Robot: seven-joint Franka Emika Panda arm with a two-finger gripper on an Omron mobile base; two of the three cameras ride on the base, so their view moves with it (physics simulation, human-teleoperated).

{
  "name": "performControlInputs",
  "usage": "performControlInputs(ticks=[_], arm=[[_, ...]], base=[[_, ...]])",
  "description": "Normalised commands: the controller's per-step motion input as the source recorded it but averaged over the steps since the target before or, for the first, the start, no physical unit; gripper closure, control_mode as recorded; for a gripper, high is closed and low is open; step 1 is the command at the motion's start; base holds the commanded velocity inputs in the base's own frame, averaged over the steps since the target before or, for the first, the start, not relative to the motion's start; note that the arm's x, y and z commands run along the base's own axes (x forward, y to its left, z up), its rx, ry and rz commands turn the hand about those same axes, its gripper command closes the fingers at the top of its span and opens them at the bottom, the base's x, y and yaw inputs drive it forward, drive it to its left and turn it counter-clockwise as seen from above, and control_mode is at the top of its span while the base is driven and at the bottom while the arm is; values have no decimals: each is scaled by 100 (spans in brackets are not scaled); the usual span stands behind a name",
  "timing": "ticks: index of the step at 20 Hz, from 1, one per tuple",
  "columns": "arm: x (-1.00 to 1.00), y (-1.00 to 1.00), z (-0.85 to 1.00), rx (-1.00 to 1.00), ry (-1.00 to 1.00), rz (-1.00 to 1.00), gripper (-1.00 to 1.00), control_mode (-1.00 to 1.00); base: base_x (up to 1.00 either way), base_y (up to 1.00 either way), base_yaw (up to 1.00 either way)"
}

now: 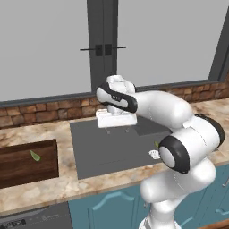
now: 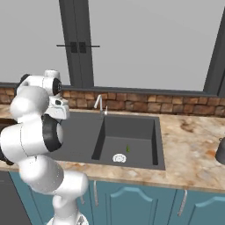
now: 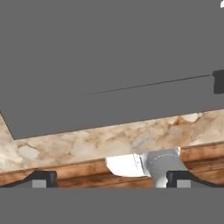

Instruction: Pick up all produce items and place them in the sink. Turn on the sink faucet to wash them. Then turn the sink off and put them in the tray.

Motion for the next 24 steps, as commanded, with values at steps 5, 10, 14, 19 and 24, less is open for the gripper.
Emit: performControlInputs(ticks=[5, 10, 14, 19, 24], arm=[[0, -100, 0, 0, 0, -13, -100, -100], [0, -100, 0, -1, 0, -6, -100, -100], [0, -95, 0, -4, -2, 0, -100, -100], [0, -93, 0, -2, -9, 0, -100, -100], [1, -79, 0, 0, -10, 2, -100, -100]], base=[[0, 0, 0], [0, 0, 0], [0, 0, 0], [0, 0, 0], [0, 0, 0]])
